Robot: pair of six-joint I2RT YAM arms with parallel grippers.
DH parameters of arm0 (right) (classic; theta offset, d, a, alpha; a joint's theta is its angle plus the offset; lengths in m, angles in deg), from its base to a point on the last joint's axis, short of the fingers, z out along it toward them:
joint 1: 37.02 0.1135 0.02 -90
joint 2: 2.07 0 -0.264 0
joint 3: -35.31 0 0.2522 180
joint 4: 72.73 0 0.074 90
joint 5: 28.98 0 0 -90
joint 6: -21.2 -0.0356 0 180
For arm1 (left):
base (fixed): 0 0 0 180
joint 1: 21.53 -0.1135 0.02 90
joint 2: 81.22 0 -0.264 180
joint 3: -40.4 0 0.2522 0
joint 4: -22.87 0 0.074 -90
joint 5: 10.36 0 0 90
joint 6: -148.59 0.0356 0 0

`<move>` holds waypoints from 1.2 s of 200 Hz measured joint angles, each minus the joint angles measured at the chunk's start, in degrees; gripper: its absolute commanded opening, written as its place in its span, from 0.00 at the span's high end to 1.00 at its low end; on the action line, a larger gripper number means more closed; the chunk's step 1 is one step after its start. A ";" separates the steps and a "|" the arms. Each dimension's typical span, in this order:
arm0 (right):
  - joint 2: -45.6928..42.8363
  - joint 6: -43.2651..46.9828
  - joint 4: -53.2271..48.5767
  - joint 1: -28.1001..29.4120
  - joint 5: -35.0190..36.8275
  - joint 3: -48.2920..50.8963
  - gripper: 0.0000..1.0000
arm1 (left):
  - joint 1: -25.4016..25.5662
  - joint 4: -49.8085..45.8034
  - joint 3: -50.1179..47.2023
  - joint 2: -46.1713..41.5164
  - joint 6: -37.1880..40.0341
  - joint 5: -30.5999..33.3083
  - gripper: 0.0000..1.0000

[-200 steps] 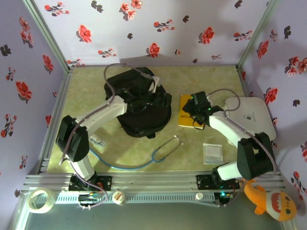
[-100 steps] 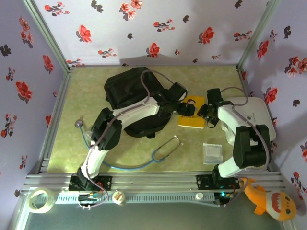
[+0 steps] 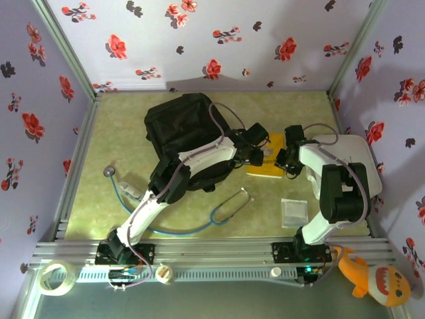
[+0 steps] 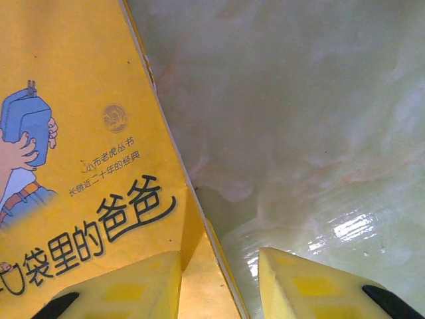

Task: Pack the student bag

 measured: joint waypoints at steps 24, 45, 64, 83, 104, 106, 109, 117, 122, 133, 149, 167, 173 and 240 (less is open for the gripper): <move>0.00 -0.04 0.07 0.00 -0.46 0.02 0.74 | 0.00 -1.40 1.73 2.23 -0.02 0.00 0.48; 0.22 0.07 0.59 0.00 -1.44 0.50 0.79 | 0.00 -2.25 2.47 3.10 -0.24 -0.17 0.47; 0.42 -0.04 1.55 0.00 -2.21 1.16 0.82 | 0.00 -2.40 2.69 3.15 -0.98 -1.51 0.48; 0.42 -0.07 2.12 -0.13 -2.80 1.46 0.82 | -0.02 -2.78 3.30 3.56 -1.57 -2.25 0.48; 0.42 -0.13 2.73 -0.37 -3.28 1.79 0.85 | -0.48 -2.75 3.32 3.58 -2.36 -3.82 0.50; 0.42 -0.15 2.80 -0.37 -3.34 1.81 0.85 | -0.57 -2.75 3.32 3.58 -2.51 -4.15 0.50; 0.42 -0.20 2.89 -0.39 -3.45 1.86 0.85 | -0.63 -2.75 3.32 3.58 -2.67 -4.46 0.50; 0.42 -0.28 3.26 -0.44 -3.76 1.95 0.85 | -0.96 -2.71 3.37 3.58 -3.08 -5.70 0.51; 0.42 -0.33 3.45 -0.44 -3.89 2.01 0.86 | -1.20 -2.69 3.39 3.58 -3.50 -6.60 0.51; 0.31 -0.52 3.74 -0.48 -4.07 2.23 0.86 | -1.95 -2.58 3.41 3.58 -4.42 -8.85 0.52; 0.09 -0.90 4.35 -0.61 -4.26 2.62 0.86 | -3.17 -2.29 3.41 3.54 -5.68 -12.26 0.55; -0.02 -1.60 4.81 -0.74 -4.50 2.95 0.86 | -4.42 -1.44 2.89 2.78 -6.73 -15.52 0.58; -0.04 -1.77 4.92 -0.76 -4.52 2.97 0.86 | -4.74 -1.01 2.38 2.21 -6.97 -16.35 0.59; -0.02 -3.08 6.80 -1.11 -4.81 3.52 0.86 | -5.31 7.56 -2.49 -5.66 -9.84 -23.65 0.68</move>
